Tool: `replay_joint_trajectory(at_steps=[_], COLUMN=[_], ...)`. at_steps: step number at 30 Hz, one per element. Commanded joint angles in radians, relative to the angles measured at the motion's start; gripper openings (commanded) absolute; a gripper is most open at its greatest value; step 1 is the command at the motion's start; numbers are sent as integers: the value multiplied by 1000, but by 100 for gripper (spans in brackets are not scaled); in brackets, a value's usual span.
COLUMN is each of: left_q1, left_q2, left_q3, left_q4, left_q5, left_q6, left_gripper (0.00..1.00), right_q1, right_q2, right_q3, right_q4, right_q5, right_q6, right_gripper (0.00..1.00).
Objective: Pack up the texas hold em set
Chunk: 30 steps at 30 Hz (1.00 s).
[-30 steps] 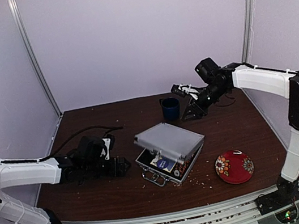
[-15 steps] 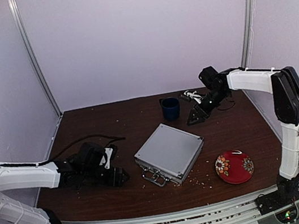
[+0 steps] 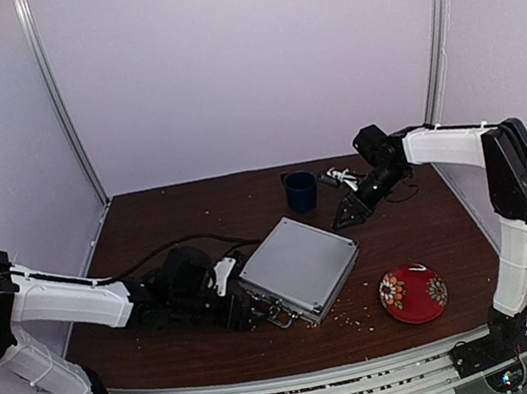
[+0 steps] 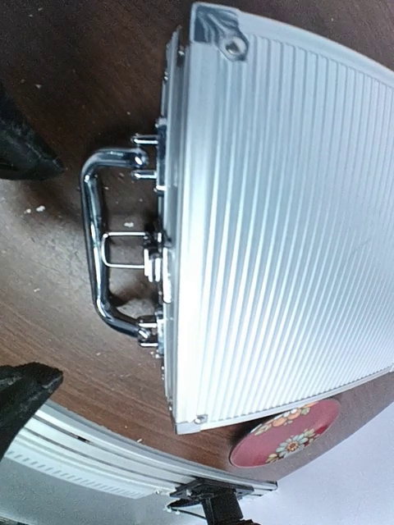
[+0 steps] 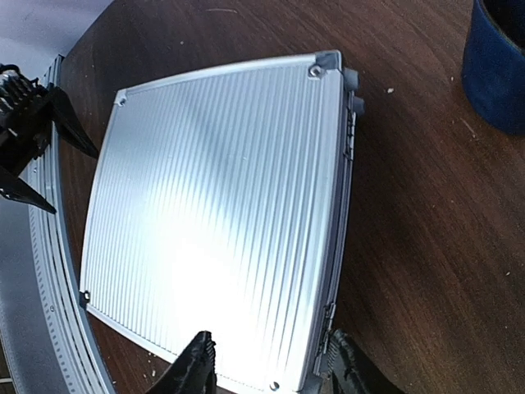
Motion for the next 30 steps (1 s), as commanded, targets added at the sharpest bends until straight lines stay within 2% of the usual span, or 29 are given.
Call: replay_joint_trajectory(at_steps=[1,8,11,30], left_q1=[-8,-9,-9,-34], left_q2=[72,156,186,290], left_q3=[76,141,169,276], left_q4=[49,55,37,-98], left_q5=[48,79,77,-10], left_q6=[8,15,16,41], left_gripper=[79,78,78,78], right_q1=[42,132,144,151], right_q2=[-131,-95,-59,16], right_q3=[-69,-145,-147,-196], right_q4=[102,123,121,171], right_q5=[-19,-85,-99,-54], right_q6=[29,-16,-27,-28], right_gripper=[42,25,21,19])
